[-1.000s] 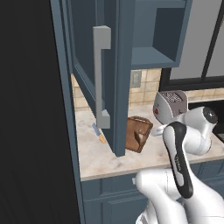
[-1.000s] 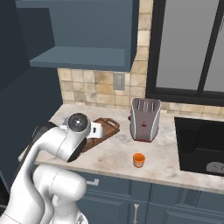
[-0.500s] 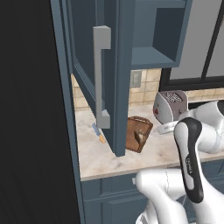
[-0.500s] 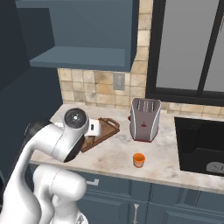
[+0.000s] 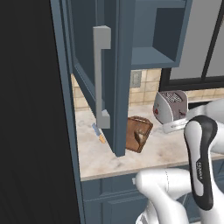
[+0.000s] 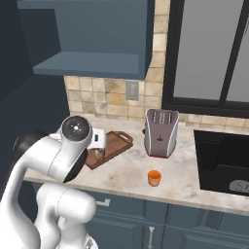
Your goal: Pick the bread, place it on the cutting board, pick the jam, place it on the counter, and close the cabinet.
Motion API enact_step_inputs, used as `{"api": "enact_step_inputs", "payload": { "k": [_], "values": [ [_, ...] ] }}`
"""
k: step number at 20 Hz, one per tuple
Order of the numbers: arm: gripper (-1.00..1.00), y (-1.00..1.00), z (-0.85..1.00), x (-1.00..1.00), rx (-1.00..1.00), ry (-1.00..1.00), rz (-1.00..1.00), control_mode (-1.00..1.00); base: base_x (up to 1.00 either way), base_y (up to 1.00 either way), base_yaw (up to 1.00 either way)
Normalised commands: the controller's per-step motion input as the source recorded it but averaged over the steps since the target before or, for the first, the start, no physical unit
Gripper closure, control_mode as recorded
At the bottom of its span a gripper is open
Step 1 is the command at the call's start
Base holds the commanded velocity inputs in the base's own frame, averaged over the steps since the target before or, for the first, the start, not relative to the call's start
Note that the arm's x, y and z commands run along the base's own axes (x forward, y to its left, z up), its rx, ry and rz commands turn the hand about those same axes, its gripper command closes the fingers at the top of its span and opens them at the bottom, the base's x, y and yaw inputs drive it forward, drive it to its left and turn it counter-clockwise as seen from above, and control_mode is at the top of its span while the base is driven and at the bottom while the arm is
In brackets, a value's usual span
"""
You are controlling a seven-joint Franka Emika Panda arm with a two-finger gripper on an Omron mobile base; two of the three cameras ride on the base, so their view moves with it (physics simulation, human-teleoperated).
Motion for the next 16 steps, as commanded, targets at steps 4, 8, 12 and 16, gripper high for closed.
{"api": "enact_step_inputs", "payload": {
  "k": [4, 8, 12, 16],
  "values": [
    [-1.0, 0.24, 0.02, -0.42, 0.0, -0.18, 0.0, -1.0, 0.0, 0.0, 0.0],
    [-1.0, 0.26, 0.01, -0.46, 0.0, -0.19, 0.0, -1.0, 0.0, 0.0, 0.0],
    [-1.0, 0.28, 0.01, -0.45, 0.0, -0.18, 0.0, -1.0, 0.0, 0.0, 0.0],
    [-1.0, 0.25, 0.0, -0.47, 0.0, -0.21, -0.02, -1.0, 0.0, 0.0, 0.0]
  ]
}}
